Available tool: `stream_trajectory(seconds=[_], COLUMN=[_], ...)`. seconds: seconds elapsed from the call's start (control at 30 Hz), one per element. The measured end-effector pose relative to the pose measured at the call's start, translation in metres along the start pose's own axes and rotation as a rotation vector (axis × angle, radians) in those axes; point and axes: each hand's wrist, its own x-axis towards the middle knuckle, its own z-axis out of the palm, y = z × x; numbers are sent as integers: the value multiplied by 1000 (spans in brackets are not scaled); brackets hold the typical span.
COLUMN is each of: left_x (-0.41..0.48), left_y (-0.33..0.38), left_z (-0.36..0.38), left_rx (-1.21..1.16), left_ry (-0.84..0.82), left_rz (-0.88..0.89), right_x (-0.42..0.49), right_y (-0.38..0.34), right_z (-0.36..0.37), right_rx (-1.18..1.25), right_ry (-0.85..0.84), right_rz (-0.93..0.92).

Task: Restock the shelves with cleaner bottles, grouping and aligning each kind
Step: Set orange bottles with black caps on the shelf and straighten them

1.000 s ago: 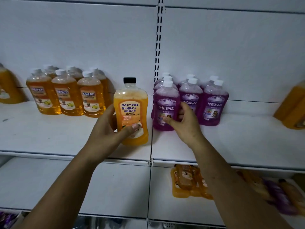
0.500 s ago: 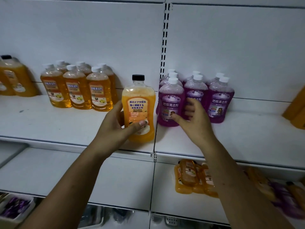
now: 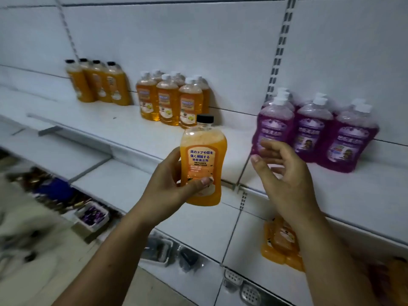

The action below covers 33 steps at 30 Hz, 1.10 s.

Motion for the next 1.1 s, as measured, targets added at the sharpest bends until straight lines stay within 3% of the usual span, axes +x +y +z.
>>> stream_trajectory(seconds=[0.2, 0.47, 0.83, 1.1], left_x=[-52, -86, -92, -42], left_y=[-2, -18, -69, -110], left_z=[-59, -179, -378, -473], left_rx=[36, 53, -34, -145], left_ry=[173, 324, 370, 356], left_rz=[-70, -81, -116, -153], right_x=[-8, -2, 20, 57], right_y=[-14, -75, -169, -187], right_z=[51, 160, 342, 443], right_rx=[-93, -279, -390, -443], right_ry=[-297, -453, -463, -473], right_rz=[-103, -311, -353, -353])
